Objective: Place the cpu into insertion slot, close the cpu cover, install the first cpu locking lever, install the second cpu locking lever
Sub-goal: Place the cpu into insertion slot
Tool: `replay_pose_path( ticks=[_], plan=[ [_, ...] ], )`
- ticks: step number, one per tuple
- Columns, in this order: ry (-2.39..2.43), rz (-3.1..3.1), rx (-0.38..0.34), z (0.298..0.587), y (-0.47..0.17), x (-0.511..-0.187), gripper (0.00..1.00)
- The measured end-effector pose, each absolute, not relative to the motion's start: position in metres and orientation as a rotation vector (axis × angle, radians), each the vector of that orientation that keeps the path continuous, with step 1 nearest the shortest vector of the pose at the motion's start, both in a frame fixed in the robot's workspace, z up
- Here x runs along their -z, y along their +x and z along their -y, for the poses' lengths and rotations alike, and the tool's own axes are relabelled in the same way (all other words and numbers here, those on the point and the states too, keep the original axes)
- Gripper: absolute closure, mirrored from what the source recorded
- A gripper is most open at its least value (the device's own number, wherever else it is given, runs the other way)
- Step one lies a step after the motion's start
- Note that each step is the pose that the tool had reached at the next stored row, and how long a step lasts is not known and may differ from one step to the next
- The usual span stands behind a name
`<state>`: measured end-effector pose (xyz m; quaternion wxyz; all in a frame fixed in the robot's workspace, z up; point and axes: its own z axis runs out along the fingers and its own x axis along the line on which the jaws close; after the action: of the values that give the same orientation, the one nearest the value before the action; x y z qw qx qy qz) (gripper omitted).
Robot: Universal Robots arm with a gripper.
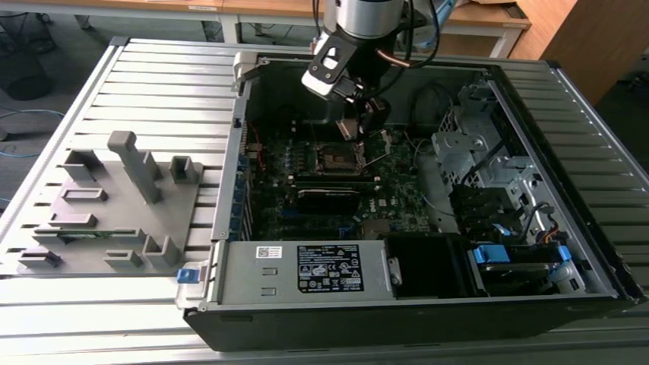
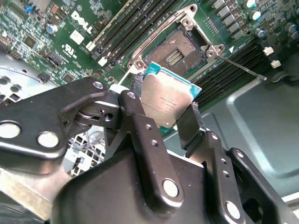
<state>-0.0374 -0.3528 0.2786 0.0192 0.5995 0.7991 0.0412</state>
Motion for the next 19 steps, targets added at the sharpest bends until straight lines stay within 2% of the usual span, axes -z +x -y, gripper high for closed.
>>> replay_pose_path(
  ticks=[19],
  plan=[
    [1.885,-2.460,-0.128,0.3527,-0.0374,-0.2784,0.46]
  ],
)
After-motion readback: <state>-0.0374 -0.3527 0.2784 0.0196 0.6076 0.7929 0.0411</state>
